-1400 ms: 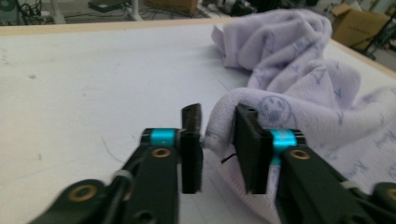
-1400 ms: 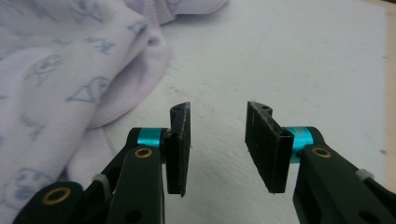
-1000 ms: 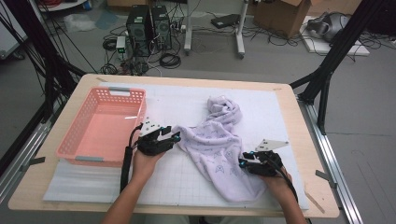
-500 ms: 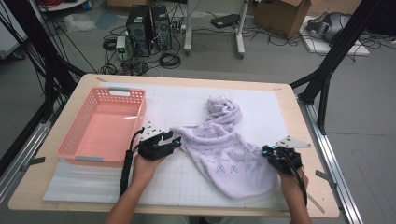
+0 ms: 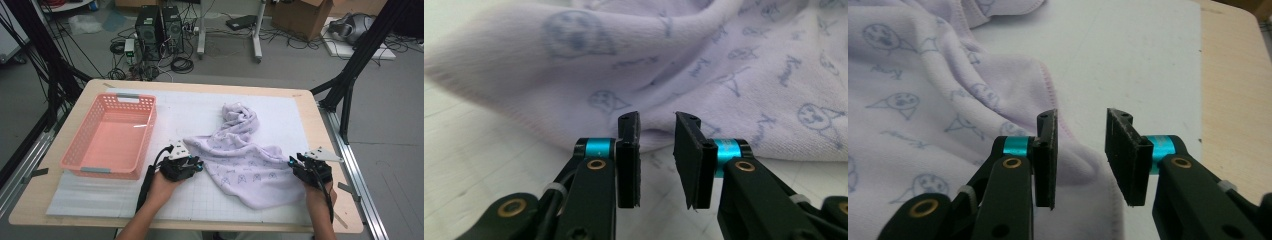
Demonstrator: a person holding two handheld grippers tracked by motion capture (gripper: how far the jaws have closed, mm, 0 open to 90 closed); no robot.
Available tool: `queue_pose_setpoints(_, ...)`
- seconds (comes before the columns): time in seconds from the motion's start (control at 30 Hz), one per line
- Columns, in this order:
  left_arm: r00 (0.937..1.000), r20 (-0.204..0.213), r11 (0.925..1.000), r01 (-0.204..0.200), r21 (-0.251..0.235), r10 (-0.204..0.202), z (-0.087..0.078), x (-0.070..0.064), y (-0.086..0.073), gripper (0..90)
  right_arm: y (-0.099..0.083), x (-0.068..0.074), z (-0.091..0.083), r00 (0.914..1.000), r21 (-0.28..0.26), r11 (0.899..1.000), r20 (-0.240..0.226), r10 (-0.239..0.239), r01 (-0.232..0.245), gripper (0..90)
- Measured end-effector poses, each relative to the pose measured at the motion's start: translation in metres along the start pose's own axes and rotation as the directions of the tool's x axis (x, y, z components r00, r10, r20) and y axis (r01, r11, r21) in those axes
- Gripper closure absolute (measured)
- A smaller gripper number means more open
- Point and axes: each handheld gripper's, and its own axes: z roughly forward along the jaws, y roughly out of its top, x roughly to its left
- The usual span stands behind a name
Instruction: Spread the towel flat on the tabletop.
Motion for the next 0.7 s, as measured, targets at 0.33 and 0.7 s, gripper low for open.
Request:
queue_pose_setpoints(0.33,0.9984,-0.035,0.9959,-0.041,0.081,0.044,0.034,-0.019,0.020,54.6,0.001,0.005,0.001,0.9995,-0.014,1.000,-0.031,-0.009,0.008,61.5)
queue_pose_setpoints(0.7,0.9963,-0.009,0.9951,0.085,-0.051,-0.086,-0.024,0.009,0.004,81.8,0.000,0.005,-0.002,0.9992,-0.016,1.000,-0.037,-0.012,0.012,62.5)
